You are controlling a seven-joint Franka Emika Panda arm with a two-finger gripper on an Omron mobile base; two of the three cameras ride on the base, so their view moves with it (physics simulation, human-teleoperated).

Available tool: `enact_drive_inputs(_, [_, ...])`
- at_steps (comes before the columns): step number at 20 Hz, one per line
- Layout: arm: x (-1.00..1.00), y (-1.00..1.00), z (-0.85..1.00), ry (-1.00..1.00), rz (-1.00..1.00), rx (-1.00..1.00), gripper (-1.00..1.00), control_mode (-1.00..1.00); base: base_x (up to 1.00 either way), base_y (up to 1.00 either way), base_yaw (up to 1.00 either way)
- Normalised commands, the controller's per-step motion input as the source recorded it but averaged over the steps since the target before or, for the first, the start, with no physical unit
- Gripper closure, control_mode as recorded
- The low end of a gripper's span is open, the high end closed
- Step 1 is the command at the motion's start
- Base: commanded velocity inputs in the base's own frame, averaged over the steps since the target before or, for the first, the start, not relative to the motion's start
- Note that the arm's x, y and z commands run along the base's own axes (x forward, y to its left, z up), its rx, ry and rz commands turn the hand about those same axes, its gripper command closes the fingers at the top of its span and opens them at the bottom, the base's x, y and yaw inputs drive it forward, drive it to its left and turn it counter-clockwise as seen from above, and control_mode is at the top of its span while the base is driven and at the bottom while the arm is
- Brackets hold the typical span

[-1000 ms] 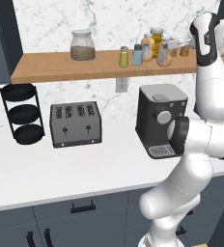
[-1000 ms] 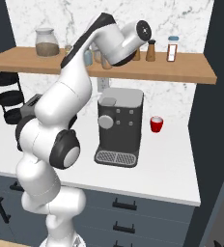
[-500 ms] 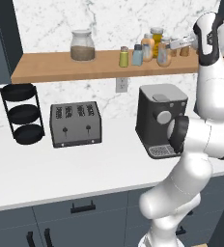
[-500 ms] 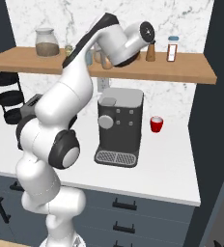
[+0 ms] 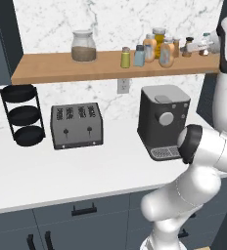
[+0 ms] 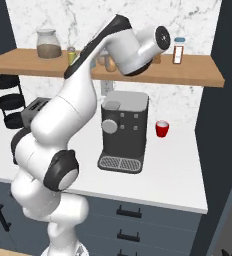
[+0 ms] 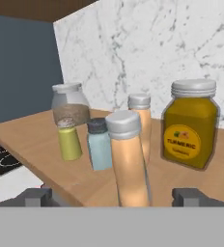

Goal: Put the shaker and condiment bottle from the counter next to their counterparts in the cabinet.

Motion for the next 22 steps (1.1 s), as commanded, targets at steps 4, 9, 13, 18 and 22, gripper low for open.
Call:
enact_drive_inputs(4, [-0.99,0.0,-0.3,0.0,0.0,0.03,-1.0,-1.0,0.0,0.0,0.0])
enact_drive_inputs(9, [-1.0,0.0,-0.82,0.0,0.0,0.0,-1.0,-1.0,0.0,0.0,0.0])
enact_drive_inputs(13, [-0.86,0.0,-1.0,0.0,0.0,0.0,-1.0,-1.0,0.0,0.0,0.0])
enact_drive_inputs(18, [-0.83,0.03,-1.0,0.01,0.0,0.0,-1.0,-1.0,0.0,0.0,0.0])
enact_drive_inputs(22, [-0.5,0.16,-1.0,0.11,0.0,0.0,-1.0,-1.0,0.0,0.0,0.0])
